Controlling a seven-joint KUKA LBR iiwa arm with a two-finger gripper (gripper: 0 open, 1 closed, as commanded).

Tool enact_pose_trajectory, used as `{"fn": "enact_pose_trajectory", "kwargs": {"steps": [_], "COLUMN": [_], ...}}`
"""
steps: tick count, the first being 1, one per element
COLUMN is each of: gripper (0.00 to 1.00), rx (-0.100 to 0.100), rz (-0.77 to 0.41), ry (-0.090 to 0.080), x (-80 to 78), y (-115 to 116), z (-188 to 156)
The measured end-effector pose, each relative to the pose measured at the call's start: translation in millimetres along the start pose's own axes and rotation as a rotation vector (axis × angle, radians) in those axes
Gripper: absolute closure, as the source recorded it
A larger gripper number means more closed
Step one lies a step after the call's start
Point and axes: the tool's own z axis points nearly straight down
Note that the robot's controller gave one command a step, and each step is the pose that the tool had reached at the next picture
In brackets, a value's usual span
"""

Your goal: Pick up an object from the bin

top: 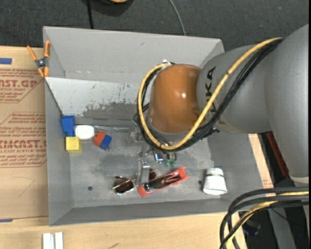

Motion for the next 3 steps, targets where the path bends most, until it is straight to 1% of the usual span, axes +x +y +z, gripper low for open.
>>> {"fn": "enact_pose_trajectory", "kwargs": {"steps": [1,2,3], "gripper": [0.00,1.00,1.00], "rx": [0.000,0.000,-0.001], "rz": [0.042,0.011,0.011], "ry": [0.006,-0.002,-0.002], "x": [19.4,3.8,3.9], "y": [-28,-42,-41], "z": [35,77,77]}}
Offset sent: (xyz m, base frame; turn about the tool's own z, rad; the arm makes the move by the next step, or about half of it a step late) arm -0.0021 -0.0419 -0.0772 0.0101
